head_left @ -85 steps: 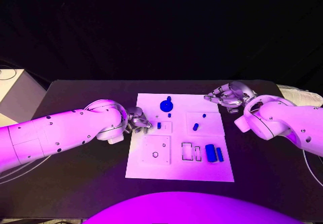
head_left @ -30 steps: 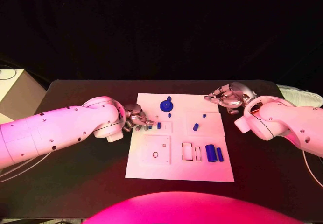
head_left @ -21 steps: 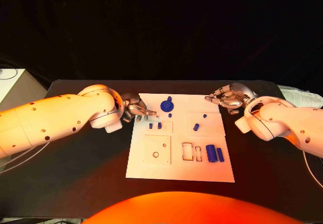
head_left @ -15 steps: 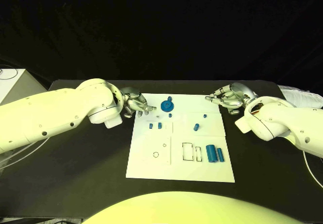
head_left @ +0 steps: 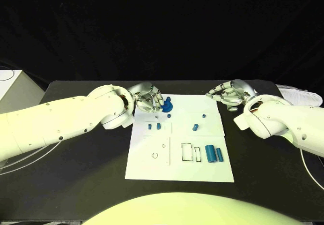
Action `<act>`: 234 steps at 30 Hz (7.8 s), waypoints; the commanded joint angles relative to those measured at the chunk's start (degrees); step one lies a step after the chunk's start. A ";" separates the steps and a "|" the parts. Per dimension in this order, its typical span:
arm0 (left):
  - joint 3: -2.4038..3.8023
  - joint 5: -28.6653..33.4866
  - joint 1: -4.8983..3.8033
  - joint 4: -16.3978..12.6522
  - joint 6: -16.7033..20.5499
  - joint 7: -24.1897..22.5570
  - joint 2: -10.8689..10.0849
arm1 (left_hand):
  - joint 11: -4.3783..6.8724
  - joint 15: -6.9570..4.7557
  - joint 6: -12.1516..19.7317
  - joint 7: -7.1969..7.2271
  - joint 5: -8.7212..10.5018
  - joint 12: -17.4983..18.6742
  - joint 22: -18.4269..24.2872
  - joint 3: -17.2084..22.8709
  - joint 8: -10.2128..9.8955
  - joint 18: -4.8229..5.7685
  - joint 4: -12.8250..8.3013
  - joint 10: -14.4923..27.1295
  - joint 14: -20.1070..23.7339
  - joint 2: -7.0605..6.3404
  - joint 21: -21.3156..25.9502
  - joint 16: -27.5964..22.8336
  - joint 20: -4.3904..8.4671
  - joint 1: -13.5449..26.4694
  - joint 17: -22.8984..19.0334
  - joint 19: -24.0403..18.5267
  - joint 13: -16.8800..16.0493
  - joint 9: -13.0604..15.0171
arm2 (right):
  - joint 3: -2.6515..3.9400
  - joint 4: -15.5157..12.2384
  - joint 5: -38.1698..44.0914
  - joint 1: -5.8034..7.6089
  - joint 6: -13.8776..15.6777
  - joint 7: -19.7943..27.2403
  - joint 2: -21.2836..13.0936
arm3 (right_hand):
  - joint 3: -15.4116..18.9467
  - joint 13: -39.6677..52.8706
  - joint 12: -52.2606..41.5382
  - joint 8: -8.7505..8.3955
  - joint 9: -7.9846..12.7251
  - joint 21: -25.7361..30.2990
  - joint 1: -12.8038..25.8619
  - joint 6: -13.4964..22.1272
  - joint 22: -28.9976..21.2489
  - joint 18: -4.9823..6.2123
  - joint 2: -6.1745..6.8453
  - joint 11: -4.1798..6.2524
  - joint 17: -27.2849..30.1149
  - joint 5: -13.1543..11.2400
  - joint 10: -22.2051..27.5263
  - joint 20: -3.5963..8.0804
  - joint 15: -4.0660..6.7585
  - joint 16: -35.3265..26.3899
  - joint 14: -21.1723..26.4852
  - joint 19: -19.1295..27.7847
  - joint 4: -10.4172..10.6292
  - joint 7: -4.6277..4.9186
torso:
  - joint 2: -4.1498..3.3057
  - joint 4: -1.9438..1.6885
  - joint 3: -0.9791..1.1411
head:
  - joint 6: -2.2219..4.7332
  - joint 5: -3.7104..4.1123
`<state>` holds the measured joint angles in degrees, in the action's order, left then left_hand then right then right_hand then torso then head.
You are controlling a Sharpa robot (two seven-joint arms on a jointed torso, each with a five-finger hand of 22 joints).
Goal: Assemble the parts on the task board
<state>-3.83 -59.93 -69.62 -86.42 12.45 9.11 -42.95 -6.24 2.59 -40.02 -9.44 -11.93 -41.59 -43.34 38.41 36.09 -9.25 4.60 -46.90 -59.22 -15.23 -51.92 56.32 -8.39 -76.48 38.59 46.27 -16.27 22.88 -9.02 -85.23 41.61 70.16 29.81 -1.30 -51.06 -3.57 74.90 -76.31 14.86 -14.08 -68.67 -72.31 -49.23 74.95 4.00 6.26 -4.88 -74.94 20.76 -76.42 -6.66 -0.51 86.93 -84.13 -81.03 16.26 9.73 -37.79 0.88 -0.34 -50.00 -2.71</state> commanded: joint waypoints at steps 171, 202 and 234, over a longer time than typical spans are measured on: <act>-0.47 -22.85 2.13 9.15 -8.27 -3.13 5.09 | 1.95 -1.94 -17.40 1.61 0.17 17.89 -8.11 -0.17 -14.28 -1.27 -4.91 -16.63 -7.84 3.26 -9.75 19.10 1.62 -1.78 0.74 1.41 12.13 -5.57 | 0.02 -0.67 -0.92 -0.25 2.62 3.56 0.24 | -0.55 -3.66 4.13 0.64 0.09 3.48 -0.87 0.59 2.03 1.19 -0.10 -0.03 -6.50 0.43 3.70 0.07 -0.14 -1.72 -3.05 1.72 0.36 -0.03 | -0.07 0.13 0.22 | 0.45 0.50; -1.11 -23.76 2.14 9.60 -10.78 -1.00 5.92 | 2.02 -1.95 -17.66 1.64 0.25 18.07 -8.02 -0.22 -14.33 -1.28 -5.06 -17.09 -7.81 3.36 -9.66 19.13 1.60 -1.94 0.71 1.51 11.97 -5.42 | 0.02 -0.97 -0.91 -0.24 2.65 3.38 -0.03 | -0.56 -3.70 4.14 0.67 0.08 3.46 -0.83 0.59 2.05 1.17 -0.13 -0.01 -6.49 0.46 3.67 0.09 -0.12 -1.75 -3.05 1.70 0.34 -0.05 | -0.11 0.14 0.14 | 0.00 0.67; -1.36 -23.14 2.38 8.15 -6.69 -0.64 4.82 | 1.66 -1.57 -13.38 1.16 0.31 17.98 -6.61 -2.68 -18.25 -1.26 -4.56 -15.39 -6.75 1.97 -7.72 19.39 1.11 -1.21 -0.62 1.92 10.43 -5.97 | 0.02 -0.73 -0.91 -0.24 2.76 3.35 -0.01 | -0.54 -4.08 4.46 0.71 0.08 4.05 -0.74 0.62 1.76 1.28 -0.15 0.00 -6.20 0.47 3.93 0.12 -0.09 -1.96 -2.95 1.92 0.34 -0.06 | -0.06 0.11 0.16 | 0.00 0.76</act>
<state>-5.20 -83.10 -67.27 -78.11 5.25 8.27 -38.14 -4.60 0.94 -53.74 -8.17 -11.46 -23.58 -50.00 35.95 18.04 -9.85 0.00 -62.75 -66.43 -12.85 -59.83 75.43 -6.87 -77.63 38.02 48.01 -5.76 16.98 -9.02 -85.98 40.38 69.93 32.84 1.61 -51.08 -4.21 70.87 -72.22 15.29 -13.94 -64.80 -73.59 -48.65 74.90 4.84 6.03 -5.09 -74.91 20.98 -72.74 -6.35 -0.51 85.36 -84.13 -79.50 16.59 9.90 -37.83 0.94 -0.20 -50.01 -1.96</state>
